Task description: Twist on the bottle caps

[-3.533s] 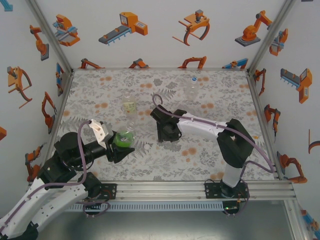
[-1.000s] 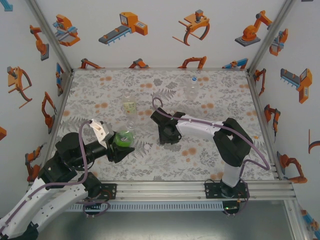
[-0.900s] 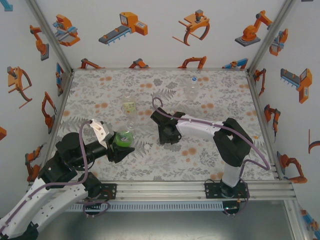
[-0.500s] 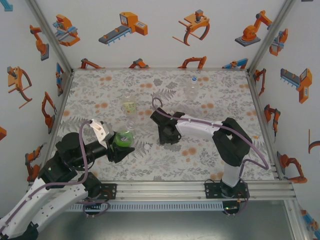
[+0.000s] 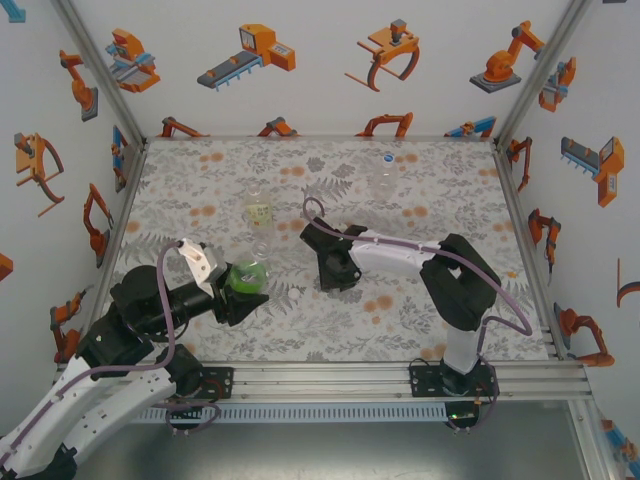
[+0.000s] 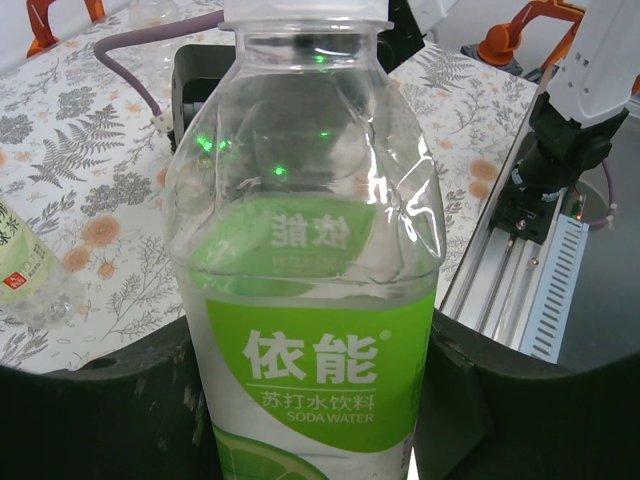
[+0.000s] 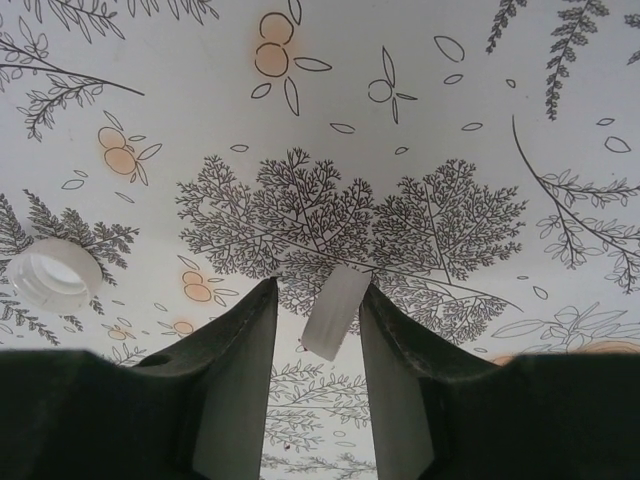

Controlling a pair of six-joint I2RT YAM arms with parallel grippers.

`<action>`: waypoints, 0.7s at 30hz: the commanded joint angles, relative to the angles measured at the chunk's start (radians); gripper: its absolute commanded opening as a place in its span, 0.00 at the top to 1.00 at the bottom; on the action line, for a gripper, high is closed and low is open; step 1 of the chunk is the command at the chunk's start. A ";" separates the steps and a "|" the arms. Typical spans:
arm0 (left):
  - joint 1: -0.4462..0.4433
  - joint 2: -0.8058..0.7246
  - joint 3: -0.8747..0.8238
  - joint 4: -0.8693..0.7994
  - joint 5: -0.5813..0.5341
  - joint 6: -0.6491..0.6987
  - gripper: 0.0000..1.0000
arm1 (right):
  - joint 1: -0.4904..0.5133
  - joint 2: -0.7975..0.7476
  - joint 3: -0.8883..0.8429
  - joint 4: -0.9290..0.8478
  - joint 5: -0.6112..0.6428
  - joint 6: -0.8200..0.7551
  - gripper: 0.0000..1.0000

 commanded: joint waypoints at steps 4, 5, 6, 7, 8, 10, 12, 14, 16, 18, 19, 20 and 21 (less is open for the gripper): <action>0.006 -0.010 -0.004 0.018 -0.007 -0.014 1.00 | -0.013 -0.003 -0.041 0.044 -0.045 0.029 0.71; 0.005 -0.010 -0.004 0.019 -0.007 -0.014 1.00 | -0.018 -0.008 -0.053 0.061 -0.060 0.035 0.73; 0.006 -0.008 -0.003 0.018 -0.006 -0.013 1.00 | -0.023 -0.016 -0.063 0.078 -0.075 0.043 0.74; 0.004 -0.006 -0.003 0.021 -0.007 -0.012 1.00 | -0.030 -0.026 -0.077 0.102 -0.094 0.052 0.75; 0.005 -0.006 -0.003 0.023 -0.006 -0.013 1.00 | -0.039 -0.037 -0.095 0.130 -0.114 0.061 0.76; 0.006 0.000 -0.005 0.029 -0.004 -0.012 1.00 | -0.057 -0.063 -0.137 0.195 -0.157 0.083 0.76; 0.005 0.006 -0.005 0.036 0.001 -0.013 1.00 | -0.080 -0.085 -0.187 0.250 -0.192 0.110 0.76; 0.005 0.014 -0.006 0.043 0.005 -0.012 1.00 | -0.106 -0.106 -0.248 0.312 -0.224 0.127 0.76; 0.006 0.026 -0.006 0.053 0.010 -0.012 1.00 | -0.129 -0.128 -0.309 0.368 -0.248 0.142 0.76; 0.006 0.038 -0.005 0.062 0.016 -0.012 1.00 | -0.151 -0.146 -0.363 0.395 -0.256 0.151 0.74; 0.006 0.044 -0.003 0.065 0.019 -0.012 1.00 | -0.161 -0.158 -0.384 0.396 -0.254 0.151 0.72; 0.006 0.051 -0.002 0.069 0.021 -0.012 1.00 | -0.170 -0.170 -0.403 0.391 -0.249 0.150 0.70; 0.006 0.057 -0.001 0.073 0.024 -0.012 1.00 | -0.177 -0.180 -0.418 0.387 -0.243 0.148 0.68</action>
